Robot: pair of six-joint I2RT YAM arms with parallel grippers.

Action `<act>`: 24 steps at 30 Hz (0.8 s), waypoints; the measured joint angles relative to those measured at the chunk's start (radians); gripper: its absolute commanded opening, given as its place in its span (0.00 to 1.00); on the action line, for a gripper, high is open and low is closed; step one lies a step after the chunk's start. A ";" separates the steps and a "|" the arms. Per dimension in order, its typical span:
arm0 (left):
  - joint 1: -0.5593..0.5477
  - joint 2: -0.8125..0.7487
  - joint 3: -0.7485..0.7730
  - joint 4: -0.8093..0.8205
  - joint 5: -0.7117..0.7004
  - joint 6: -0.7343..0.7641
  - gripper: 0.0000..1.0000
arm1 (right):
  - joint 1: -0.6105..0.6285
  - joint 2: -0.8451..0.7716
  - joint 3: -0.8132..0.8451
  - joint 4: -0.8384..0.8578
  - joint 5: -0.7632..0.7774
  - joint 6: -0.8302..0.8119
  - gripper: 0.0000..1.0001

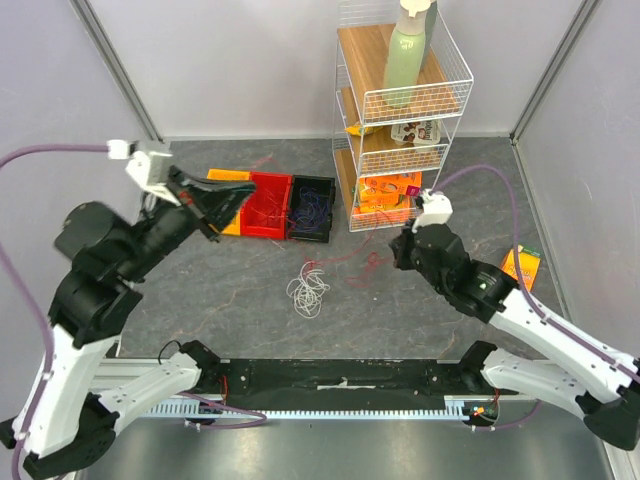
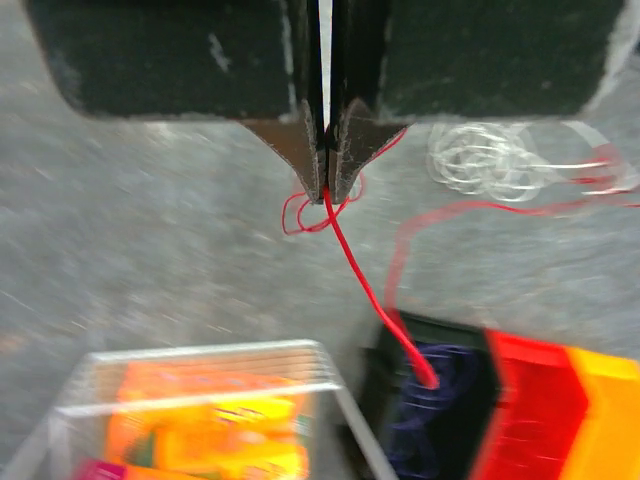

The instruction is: Untangle the cables

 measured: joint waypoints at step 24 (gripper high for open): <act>0.000 0.163 0.426 0.080 -0.009 -0.027 0.02 | -0.005 -0.095 -0.097 -0.222 0.093 -0.112 0.70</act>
